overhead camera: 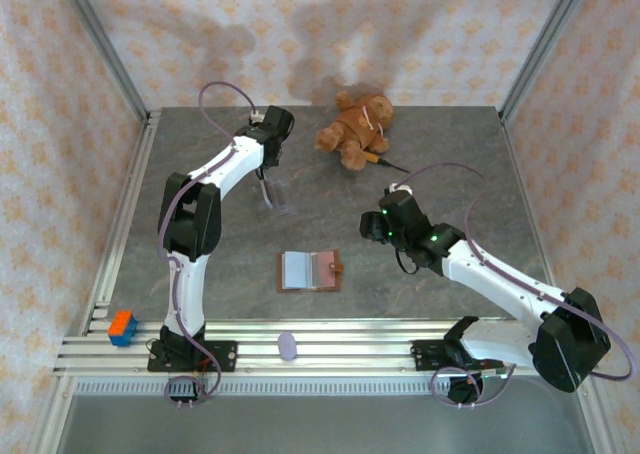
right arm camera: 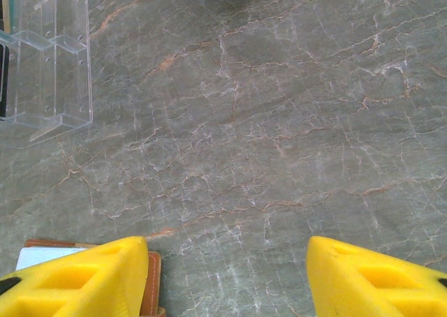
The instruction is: Put the credit cards into the card holder
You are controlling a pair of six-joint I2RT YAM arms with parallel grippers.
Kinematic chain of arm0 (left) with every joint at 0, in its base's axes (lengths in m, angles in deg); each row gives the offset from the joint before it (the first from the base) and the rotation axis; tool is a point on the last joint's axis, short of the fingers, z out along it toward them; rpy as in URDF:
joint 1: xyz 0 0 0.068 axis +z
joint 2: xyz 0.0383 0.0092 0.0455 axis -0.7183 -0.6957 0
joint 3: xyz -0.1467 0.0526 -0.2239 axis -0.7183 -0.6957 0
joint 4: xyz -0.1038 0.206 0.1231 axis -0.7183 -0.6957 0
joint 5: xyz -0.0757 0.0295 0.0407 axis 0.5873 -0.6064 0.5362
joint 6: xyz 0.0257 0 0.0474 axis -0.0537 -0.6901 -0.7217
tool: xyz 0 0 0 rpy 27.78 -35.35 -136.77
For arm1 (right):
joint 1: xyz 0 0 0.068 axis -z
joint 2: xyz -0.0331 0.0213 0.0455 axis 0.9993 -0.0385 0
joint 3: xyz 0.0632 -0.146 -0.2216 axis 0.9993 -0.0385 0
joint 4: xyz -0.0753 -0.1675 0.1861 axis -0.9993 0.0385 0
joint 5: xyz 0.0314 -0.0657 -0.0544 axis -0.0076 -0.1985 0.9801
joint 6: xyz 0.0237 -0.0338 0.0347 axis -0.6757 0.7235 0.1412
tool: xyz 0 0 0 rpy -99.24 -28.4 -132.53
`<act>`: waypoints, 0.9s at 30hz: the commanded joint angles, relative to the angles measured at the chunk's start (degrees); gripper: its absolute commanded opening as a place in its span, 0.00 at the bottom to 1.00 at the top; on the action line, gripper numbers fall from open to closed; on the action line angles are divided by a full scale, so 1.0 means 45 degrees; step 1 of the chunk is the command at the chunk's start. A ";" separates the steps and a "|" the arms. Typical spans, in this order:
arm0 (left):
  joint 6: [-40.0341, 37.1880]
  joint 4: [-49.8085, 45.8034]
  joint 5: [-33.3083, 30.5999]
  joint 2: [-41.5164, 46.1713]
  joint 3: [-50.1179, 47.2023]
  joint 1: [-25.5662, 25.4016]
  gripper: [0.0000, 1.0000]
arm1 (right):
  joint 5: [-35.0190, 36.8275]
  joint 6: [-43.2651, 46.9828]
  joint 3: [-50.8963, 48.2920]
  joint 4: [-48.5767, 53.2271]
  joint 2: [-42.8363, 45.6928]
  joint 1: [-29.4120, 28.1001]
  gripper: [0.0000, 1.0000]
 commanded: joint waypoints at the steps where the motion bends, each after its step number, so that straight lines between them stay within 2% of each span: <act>1: 0.0110 0.0136 -0.0626 0.0983 -0.0303 -0.0027 0.42 | 0.0177 -0.0157 -0.0018 0.0186 0.0172 0.0046 0.62; 2: 0.0091 0.0205 -0.0616 0.1062 -0.0344 -0.0037 0.37 | 0.0168 -0.0161 -0.0001 0.0201 0.0161 0.0046 0.62; 10: -0.0016 0.0220 -0.0468 0.1136 -0.0247 -0.0057 0.31 | 0.0138 -0.0182 0.0001 0.0206 0.0132 0.0046 0.62; 16: 0.0053 0.0206 -0.0277 0.1074 -0.0340 -0.0057 0.31 | 0.0119 -0.0188 0.0001 0.0244 0.0098 0.0046 0.62; 22: 0.0212 0.0705 0.0890 0.1073 -0.0664 -0.0062 0.30 | 0.0124 -0.0180 0.0016 0.0269 0.0070 0.0046 0.62; 27: 0.0348 0.1469 0.2556 0.1018 -0.1009 -0.0074 0.27 | 0.0099 -0.0202 0.0001 0.0323 0.0096 0.0046 0.62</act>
